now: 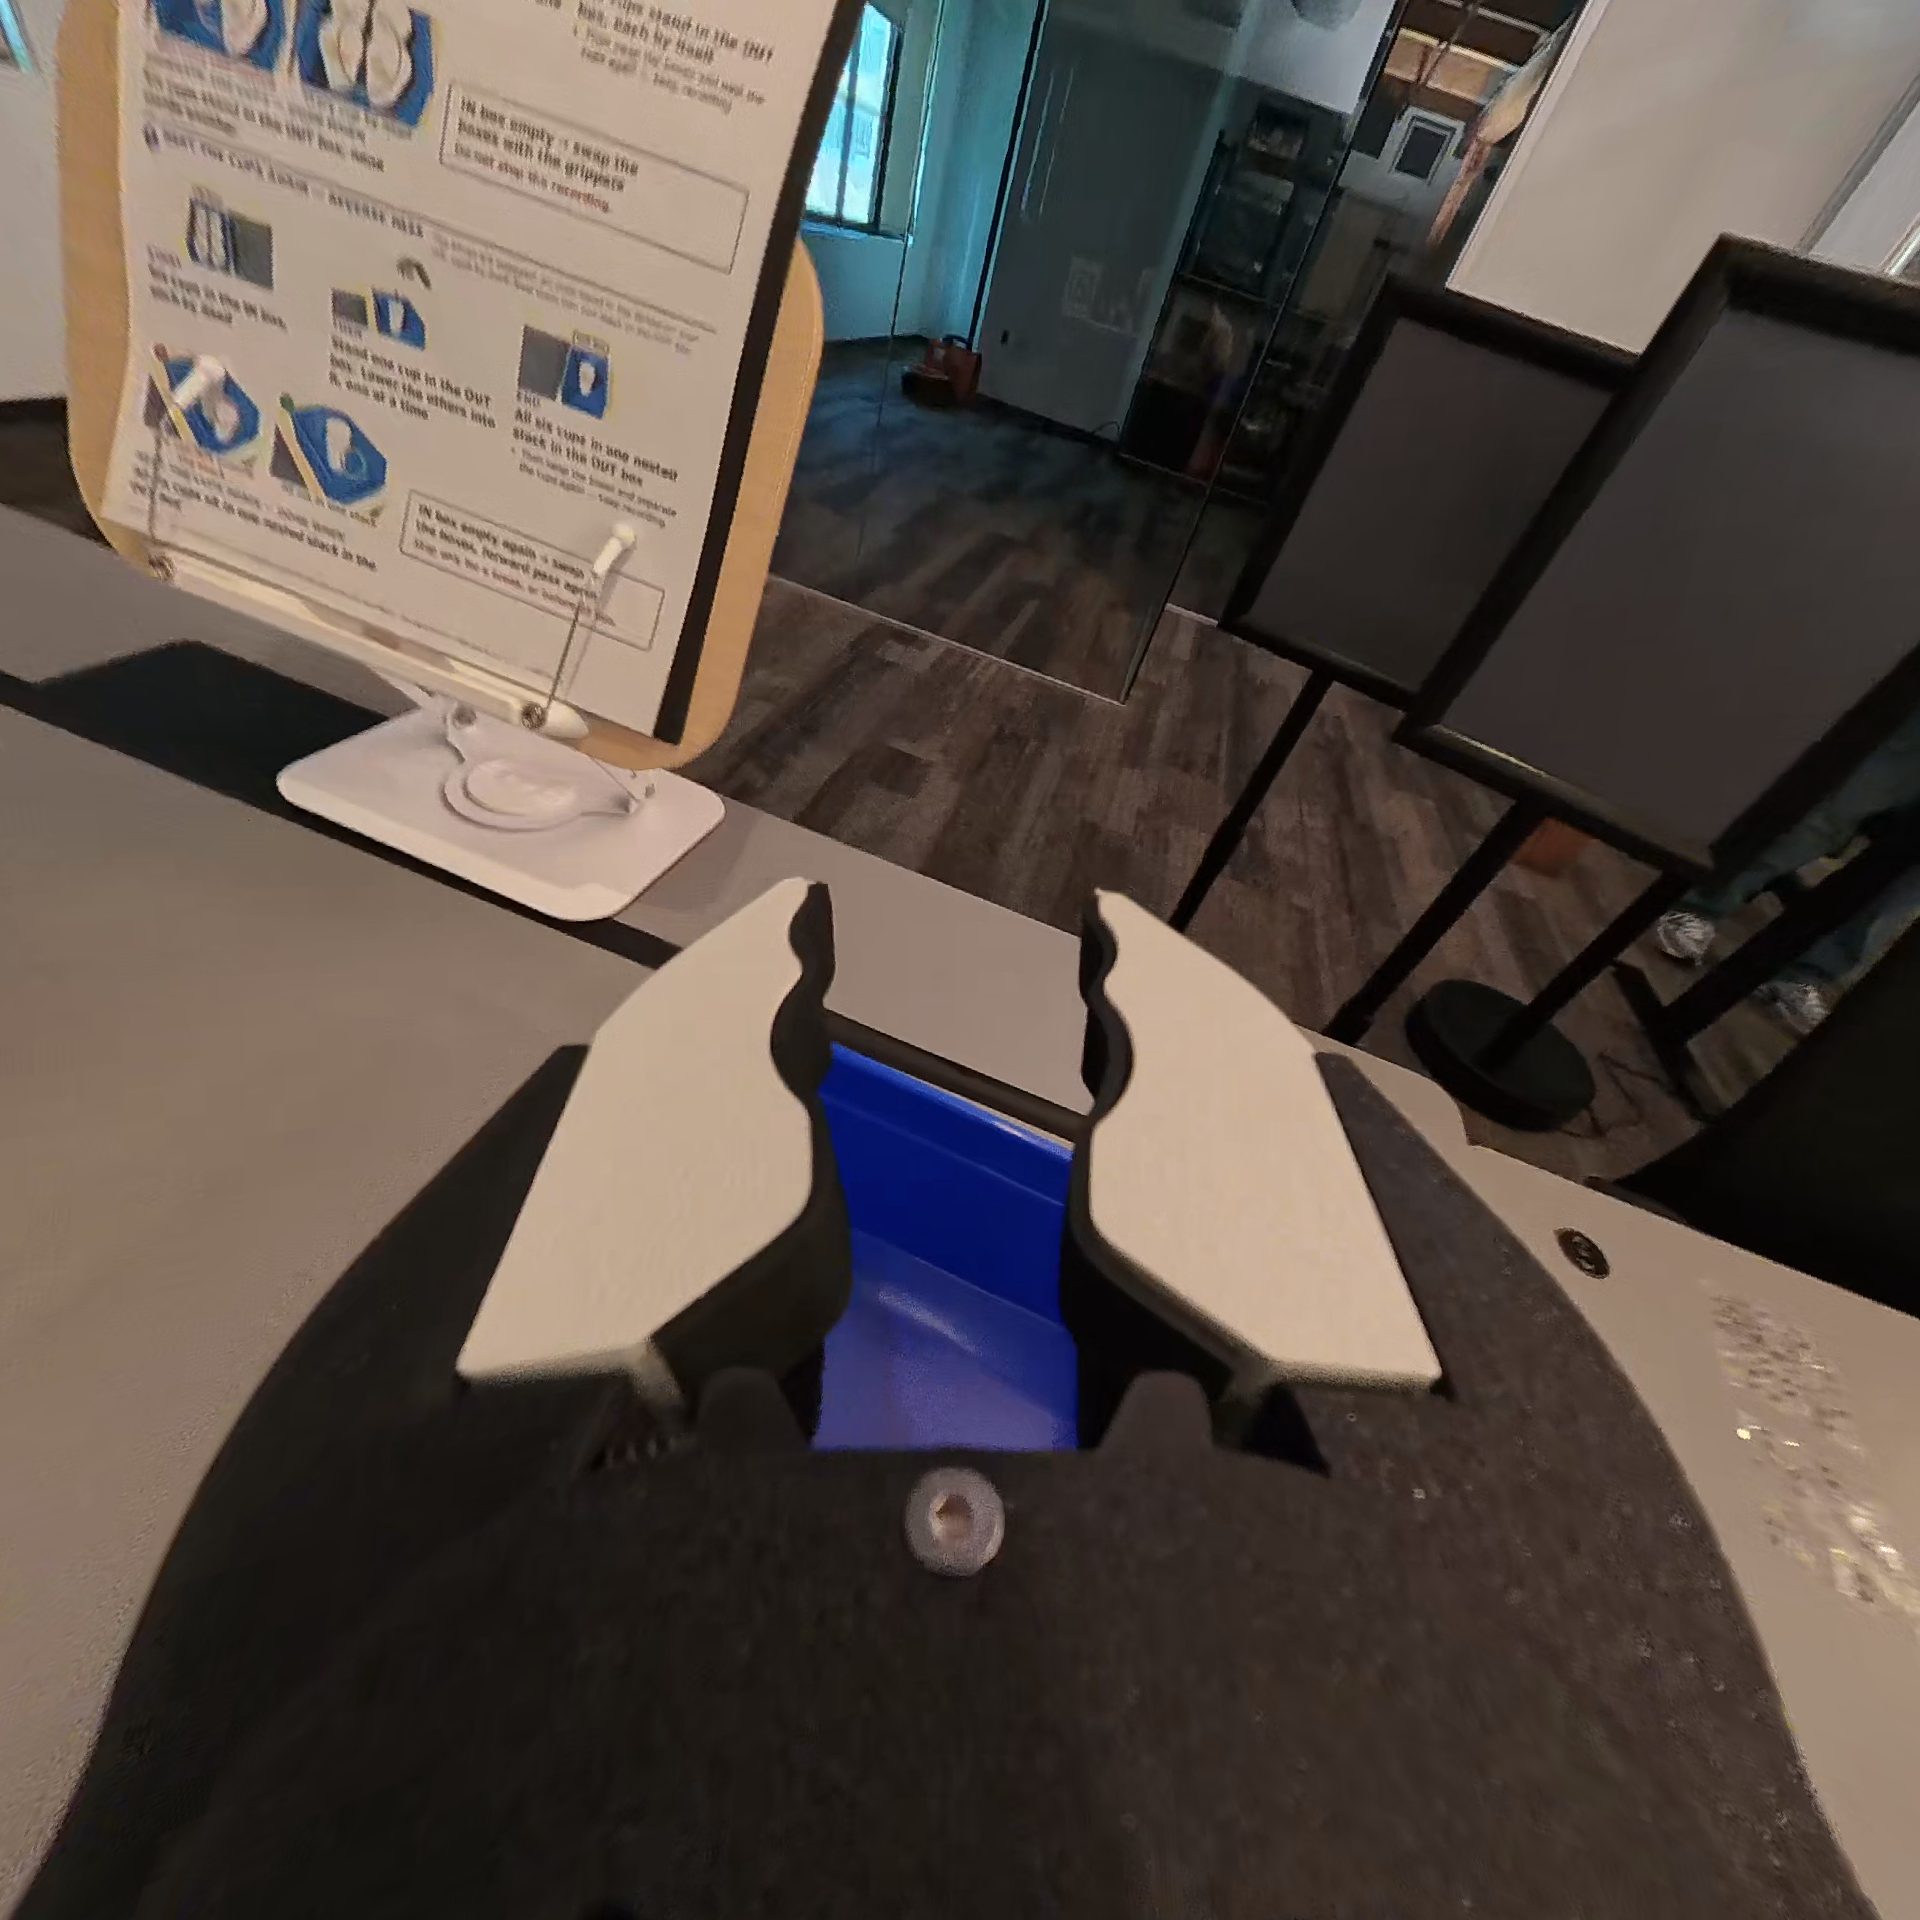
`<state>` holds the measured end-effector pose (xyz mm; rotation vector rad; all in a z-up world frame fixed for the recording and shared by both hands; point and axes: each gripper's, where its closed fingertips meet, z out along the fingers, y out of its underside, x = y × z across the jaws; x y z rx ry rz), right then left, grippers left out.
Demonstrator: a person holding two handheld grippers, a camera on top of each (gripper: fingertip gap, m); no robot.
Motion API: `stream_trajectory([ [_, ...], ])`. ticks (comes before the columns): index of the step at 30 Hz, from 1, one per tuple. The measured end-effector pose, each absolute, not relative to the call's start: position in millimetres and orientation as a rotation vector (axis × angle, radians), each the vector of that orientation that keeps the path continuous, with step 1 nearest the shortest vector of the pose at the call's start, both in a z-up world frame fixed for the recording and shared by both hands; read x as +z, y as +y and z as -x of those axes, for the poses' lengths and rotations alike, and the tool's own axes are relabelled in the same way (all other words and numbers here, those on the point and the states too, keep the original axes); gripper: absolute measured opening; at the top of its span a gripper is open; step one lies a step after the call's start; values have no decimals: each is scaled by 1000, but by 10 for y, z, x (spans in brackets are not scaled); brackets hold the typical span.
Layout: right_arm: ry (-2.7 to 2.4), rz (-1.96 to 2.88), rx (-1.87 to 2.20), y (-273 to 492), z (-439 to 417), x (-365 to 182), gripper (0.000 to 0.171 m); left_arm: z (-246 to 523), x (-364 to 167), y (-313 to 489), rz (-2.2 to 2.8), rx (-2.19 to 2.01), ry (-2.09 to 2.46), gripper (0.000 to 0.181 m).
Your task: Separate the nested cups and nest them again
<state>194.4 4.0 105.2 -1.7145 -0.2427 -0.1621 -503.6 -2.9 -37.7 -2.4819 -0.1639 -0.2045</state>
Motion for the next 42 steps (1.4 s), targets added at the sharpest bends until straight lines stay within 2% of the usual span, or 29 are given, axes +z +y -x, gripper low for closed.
stream_trajectory([
  [6, -324, 1794, -249, 56, -1938, 854, 46, 5037, -572, -22, 2580, -284, -306, 40],
  [8, -332, 1794, -240, 64, -1922, 835, 46, 5029, -621, -30, 2600, -325, -344, 33],
  [12, -326, 1803, -232, 66, -1961, 814, 46, 5021, -666, -46, 2638, -378, -421, 32],
  [22, -317, 1838, -247, -5, -2086, 762, 45, 4868, -849, -59, 2871, -379, -284, 17],
  [32, -355, 1851, -261, 17, -2047, 719, 45, 5071, -845, -6, 3005, -266, 74, 14],
  [42, -386, 1869, -294, 44, -2014, 677, 44, 5150, -837, 323, 2971, -302, 710, 17],
])
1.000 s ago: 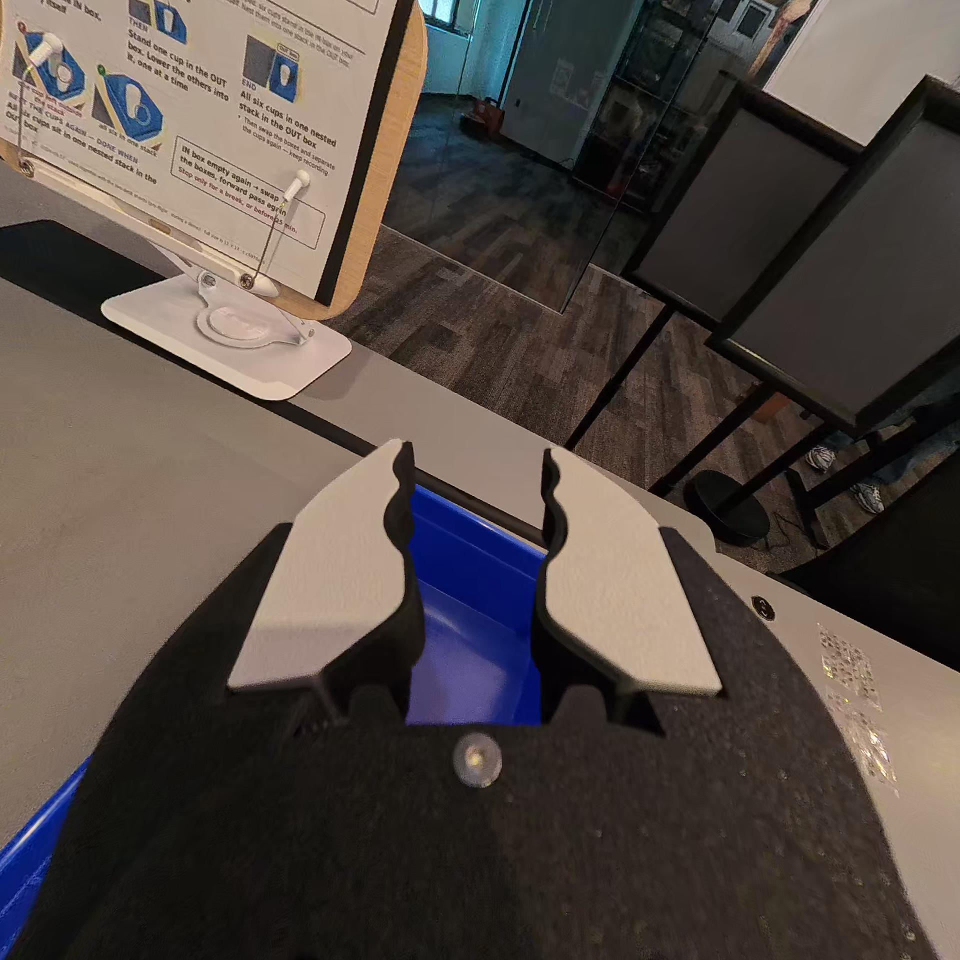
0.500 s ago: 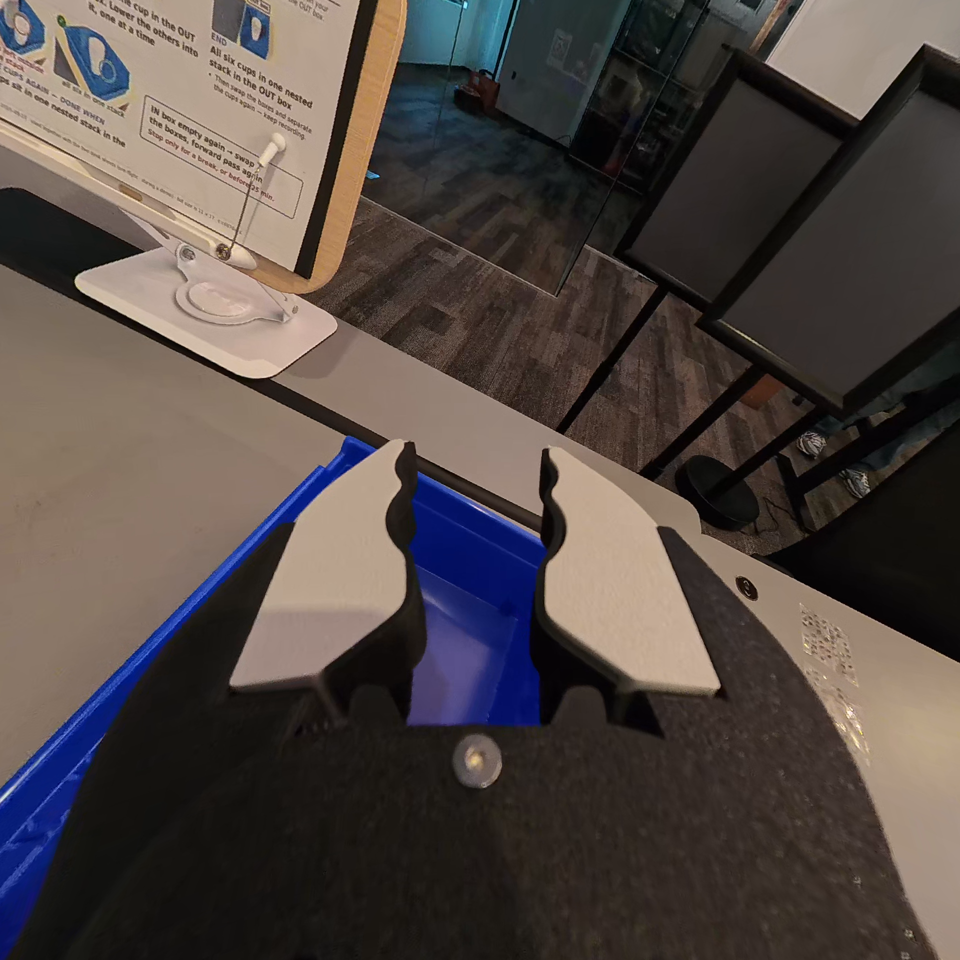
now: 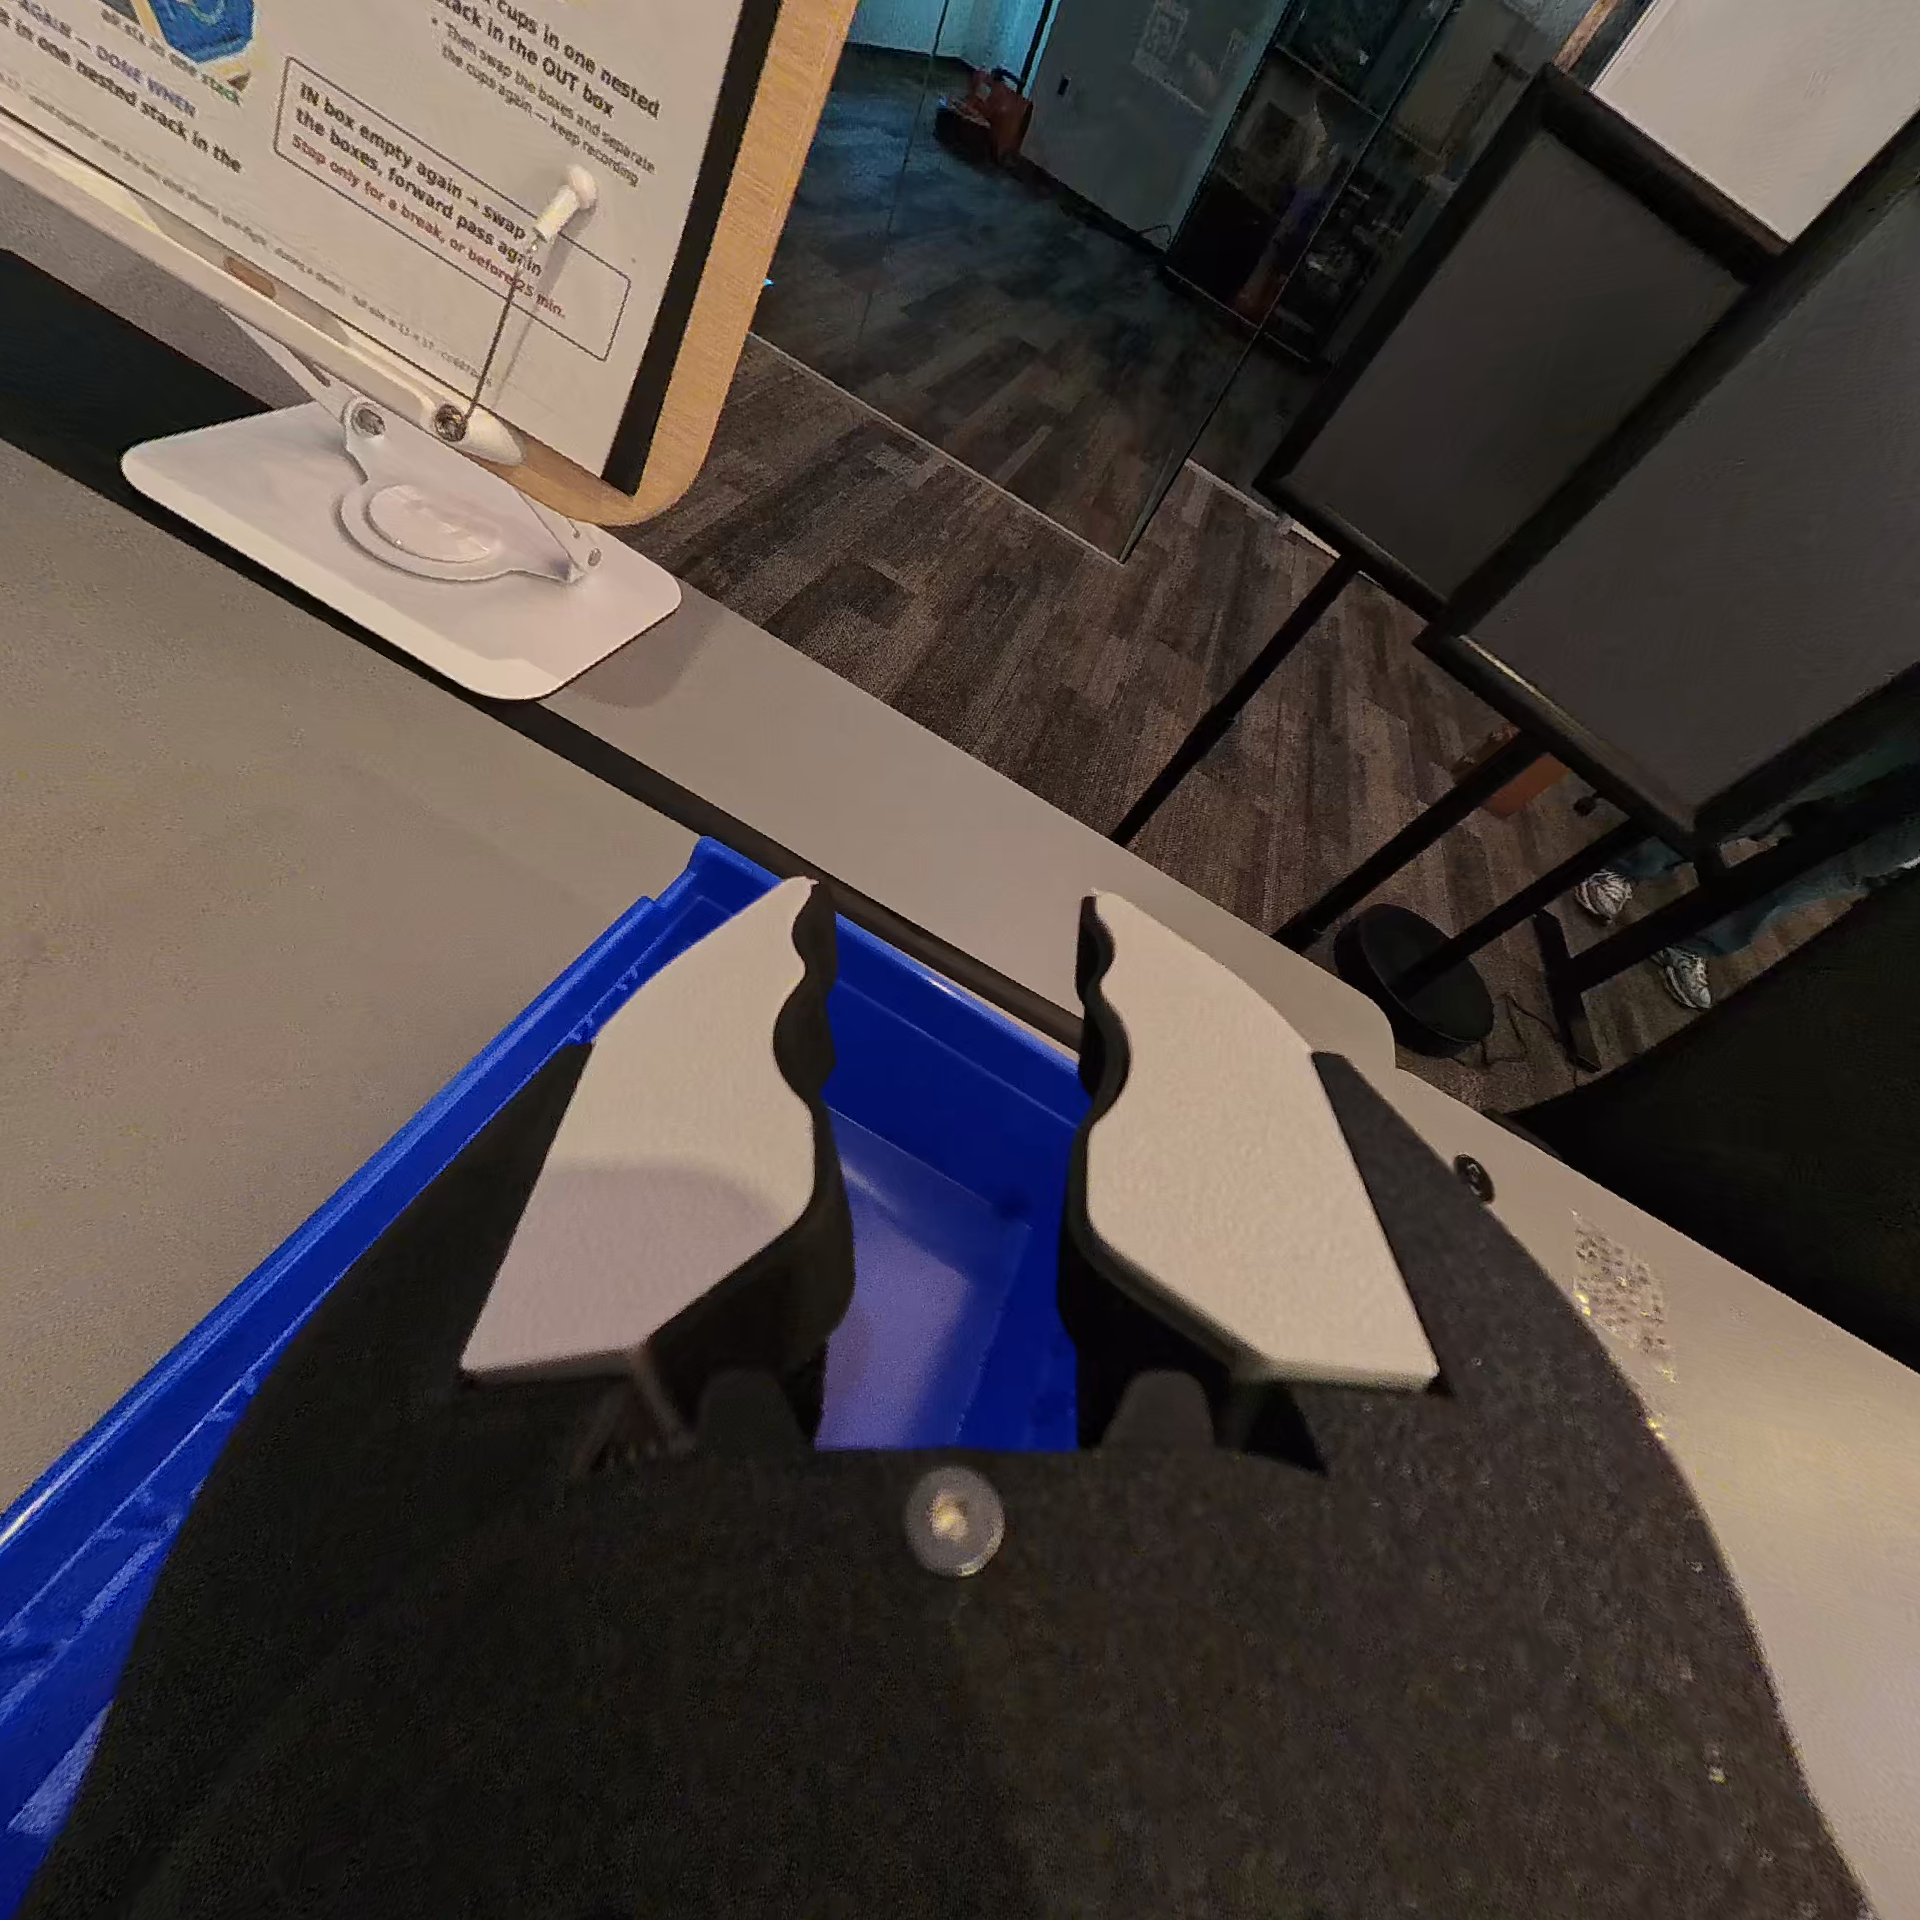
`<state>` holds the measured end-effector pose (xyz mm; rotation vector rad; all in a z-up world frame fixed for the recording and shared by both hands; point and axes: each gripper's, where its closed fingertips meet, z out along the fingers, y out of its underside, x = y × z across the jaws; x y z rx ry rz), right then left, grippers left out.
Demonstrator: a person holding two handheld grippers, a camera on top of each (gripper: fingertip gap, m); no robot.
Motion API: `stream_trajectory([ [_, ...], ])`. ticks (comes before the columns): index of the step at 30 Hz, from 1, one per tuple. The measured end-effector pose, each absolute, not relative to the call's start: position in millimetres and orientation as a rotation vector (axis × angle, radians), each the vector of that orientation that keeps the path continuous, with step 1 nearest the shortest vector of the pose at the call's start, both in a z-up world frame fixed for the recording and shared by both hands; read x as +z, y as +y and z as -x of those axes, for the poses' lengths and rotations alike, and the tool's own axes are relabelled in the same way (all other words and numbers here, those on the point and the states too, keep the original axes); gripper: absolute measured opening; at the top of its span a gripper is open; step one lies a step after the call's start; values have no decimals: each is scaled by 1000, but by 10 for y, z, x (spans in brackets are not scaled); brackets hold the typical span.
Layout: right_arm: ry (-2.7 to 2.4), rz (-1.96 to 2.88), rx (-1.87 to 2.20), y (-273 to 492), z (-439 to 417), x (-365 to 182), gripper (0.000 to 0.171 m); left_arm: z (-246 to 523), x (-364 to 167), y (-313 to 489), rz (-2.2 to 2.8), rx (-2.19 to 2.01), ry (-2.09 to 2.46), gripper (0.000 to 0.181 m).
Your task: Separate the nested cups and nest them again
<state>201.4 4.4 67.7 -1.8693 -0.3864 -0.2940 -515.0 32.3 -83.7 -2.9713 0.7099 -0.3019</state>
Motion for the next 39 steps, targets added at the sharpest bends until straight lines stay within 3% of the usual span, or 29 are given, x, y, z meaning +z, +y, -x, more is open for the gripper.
stream_trajectory([
  [16, -500, 1910, -405, 115, -1827, 566, 42, 4930, -833, 757, 2776, -296, 1450, 17],
  [39, -543, 1966, -454, 200, -1808, 381, 43, 4982, -679, 943, 2653, -371, 1227, 21],
])
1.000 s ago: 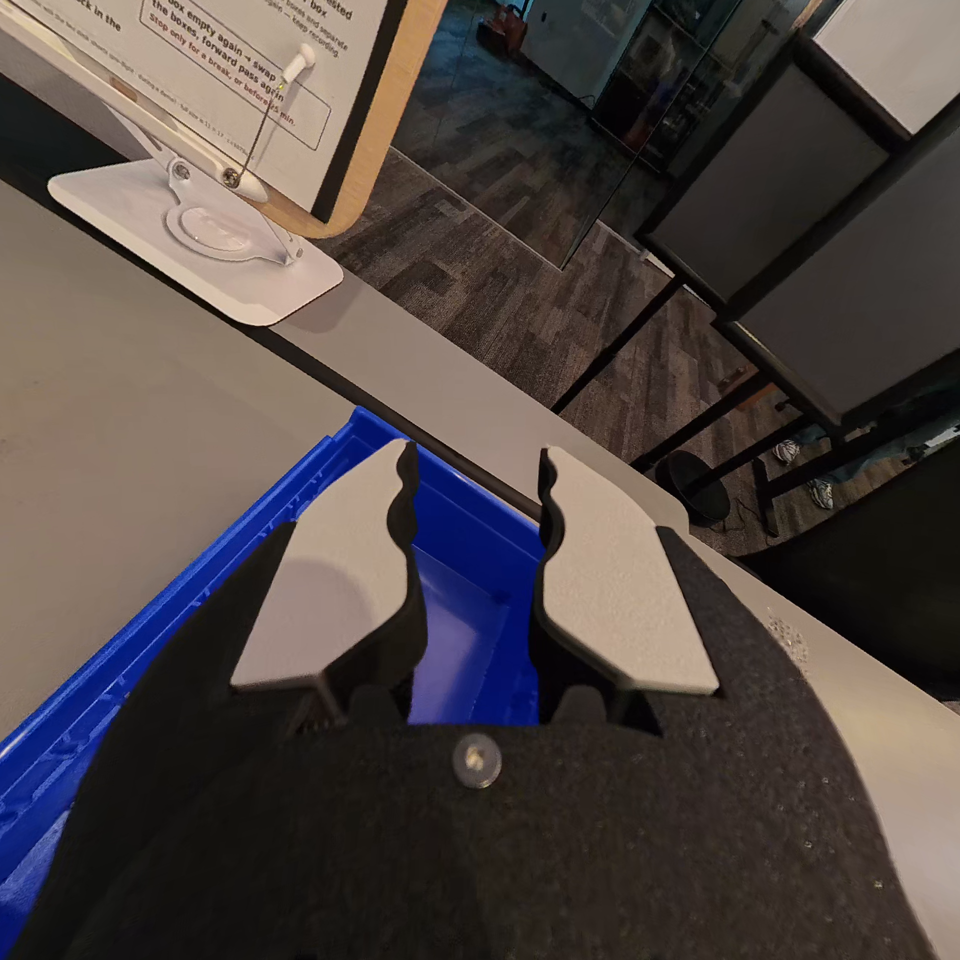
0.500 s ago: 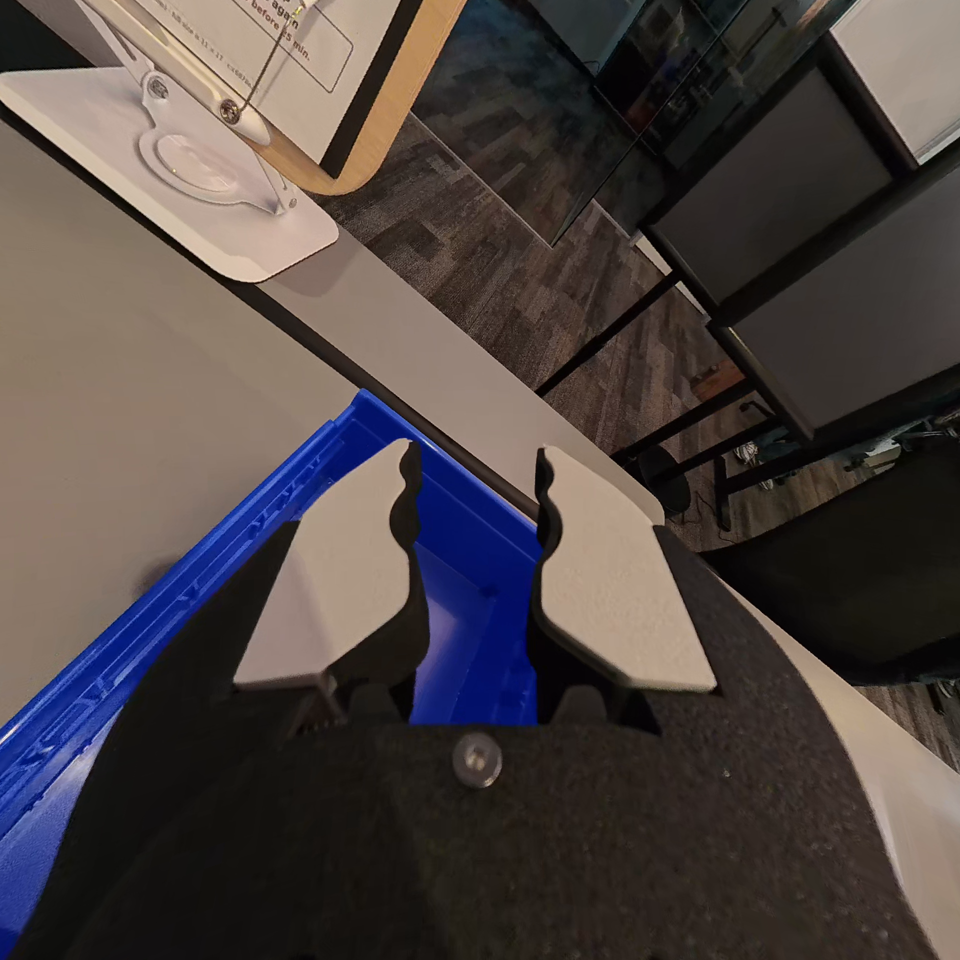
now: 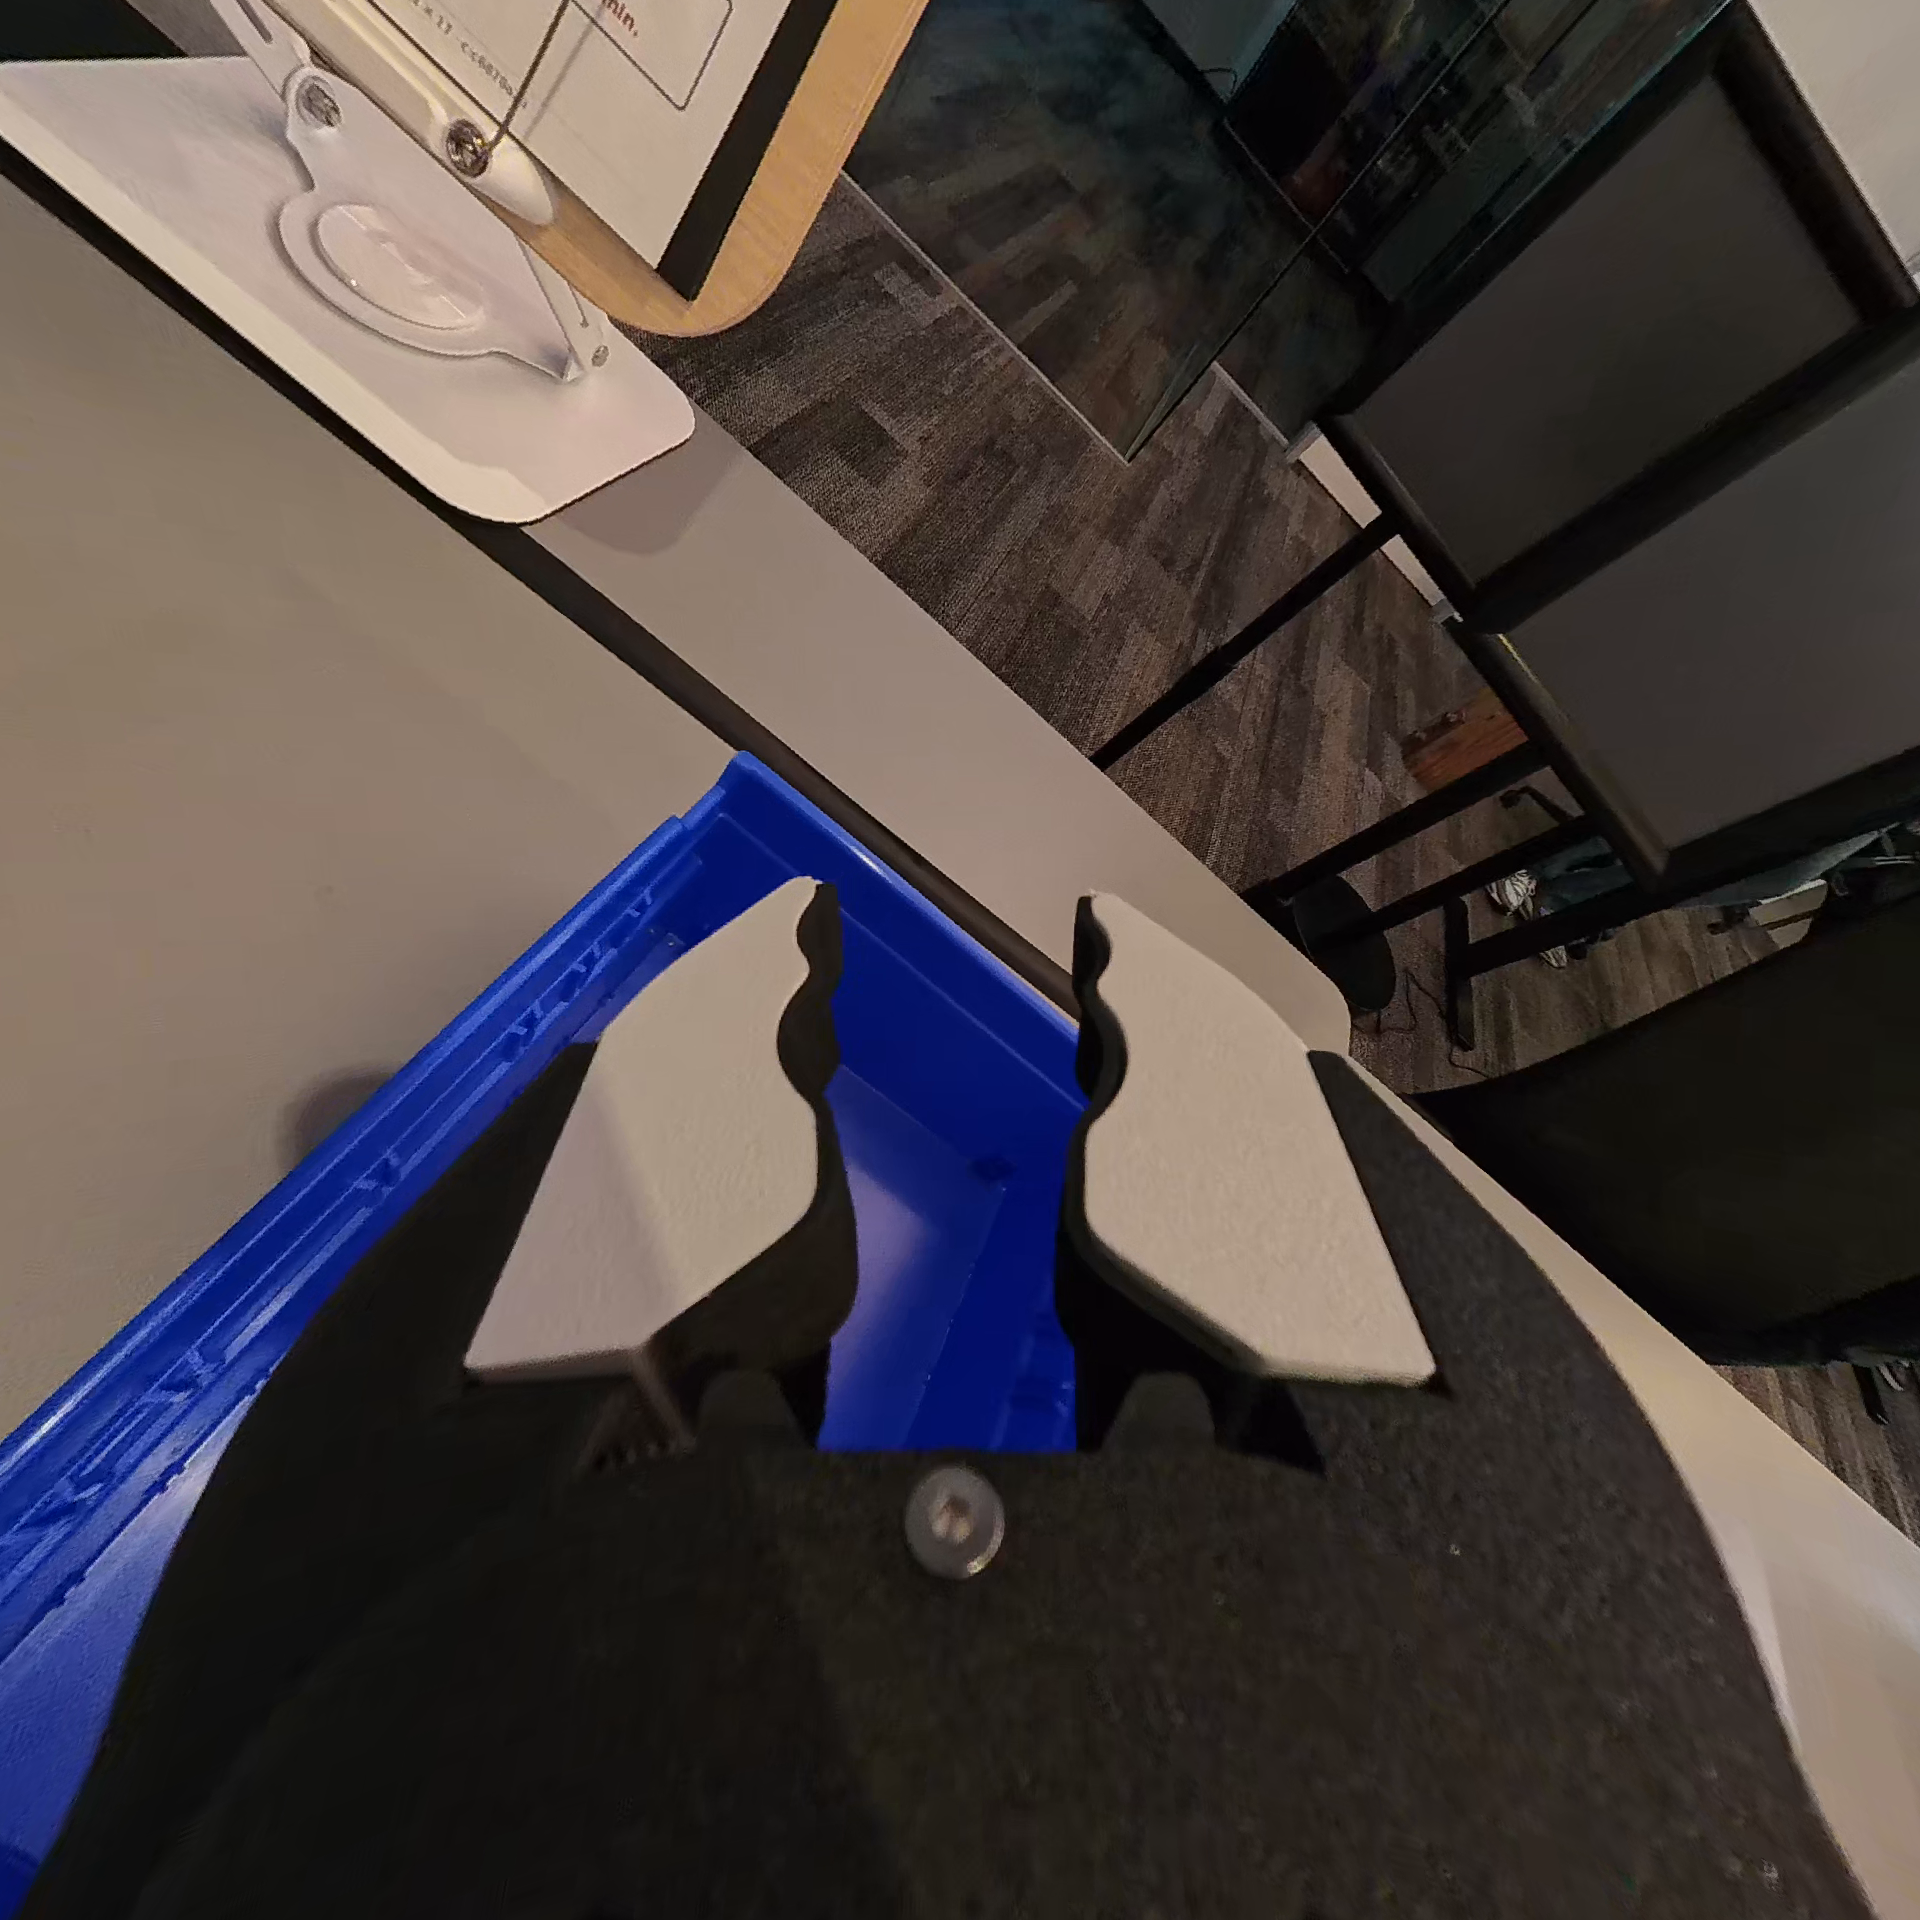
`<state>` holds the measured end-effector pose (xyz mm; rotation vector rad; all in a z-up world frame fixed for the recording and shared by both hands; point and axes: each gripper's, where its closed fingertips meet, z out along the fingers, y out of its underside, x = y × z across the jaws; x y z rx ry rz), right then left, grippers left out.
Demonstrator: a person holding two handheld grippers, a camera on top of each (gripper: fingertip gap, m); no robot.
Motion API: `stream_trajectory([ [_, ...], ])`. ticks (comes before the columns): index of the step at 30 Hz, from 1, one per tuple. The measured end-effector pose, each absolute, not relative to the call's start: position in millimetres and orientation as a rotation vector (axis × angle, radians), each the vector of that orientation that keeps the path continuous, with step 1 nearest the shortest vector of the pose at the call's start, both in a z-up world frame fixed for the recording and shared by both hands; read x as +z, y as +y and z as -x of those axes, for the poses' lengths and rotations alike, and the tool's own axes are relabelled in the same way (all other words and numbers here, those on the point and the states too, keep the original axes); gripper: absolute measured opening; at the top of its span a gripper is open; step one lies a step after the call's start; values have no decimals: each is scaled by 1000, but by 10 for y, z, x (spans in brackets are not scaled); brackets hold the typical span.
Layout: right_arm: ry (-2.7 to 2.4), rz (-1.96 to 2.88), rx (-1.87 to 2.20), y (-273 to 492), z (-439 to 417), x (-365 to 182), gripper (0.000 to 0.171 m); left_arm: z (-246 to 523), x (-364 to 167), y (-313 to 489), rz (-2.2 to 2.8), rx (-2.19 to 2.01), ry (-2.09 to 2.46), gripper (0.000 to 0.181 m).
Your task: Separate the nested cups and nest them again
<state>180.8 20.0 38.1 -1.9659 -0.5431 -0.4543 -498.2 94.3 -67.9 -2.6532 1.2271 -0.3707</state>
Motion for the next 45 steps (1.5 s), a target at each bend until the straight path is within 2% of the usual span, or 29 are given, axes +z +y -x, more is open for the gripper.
stream_trajectory([
  [2, -535, 1938, -462, 205, -1818, 424, 36, 5036, -466, 1021, 2570, -397, 1135, 21],
  [4, -519, 1909, -445, 204, -1820, 470, 36, 5139, -130, 1133, 2444, -391, 1027, 19],
  [9, -500, 1943, -470, 198, -1923, 415, 42, 5186, 1063, 1228, 1945, -393, 825, 20],
  [12, -457, 1886, -423, 217, -1864, 515, 43, 5096, 1605, 1094, 1672, -399, 746, 31],
  [14, -388, 1724, -299, 202, -1693, 805, 43, 5009, 1817, 971, 1510, -403, 719, 45],
  [16, -363, 1557, -141, 107, -1472, 1097, 51, 4941, 1934, 885, 1395, -384, 693, 47],
  [18, -375, 1437, -6, -15, -1286, 1292, 68, 4881, 1952, 832, 1356, -389, 679, 49],
  [22, -369, 1373, 189, -147, -1103, 1413, 86, 4761, 1983, 708, 1284, -481, 660, 56],
  [28, -407, 1280, 275, -348, -904, 1627, 57, 4671, 2325, 359, 1062, -712, 592, 43],
  [30, -443, 1256, 268, -426, -809, 1696, 44, 4680, 2436, 236, 994, -708, 574, 31],
  [31, -444, 1235, 251, -455, -783, 1742, 37, 4684, 2479, 176, 966, -709, 564, 22],
  [32, -451, 1212, 230, -479, -757, 1781, 31, 4683, 2516, 113, 938, -720, 557, 5],
  [33, -452, 1190, 208, -494, -735, 1823, 24, 4678, 2543, 54, 920, -740, 549, 0],
  [35, -497, 1162, 214, -545, -604, 1874, 4, 4612, 2531, -42, 935, -787, 567, 0],
  [36, -546, 1167, 242, -573, -493, 1871, 0, 4555, 2485, -73, 968, -795, 594, 0],
  [45, -977, 1380, 298, -487, 491, 1553, 0, 4464, 2090, -52, 1129, -557, 596, 0],
])
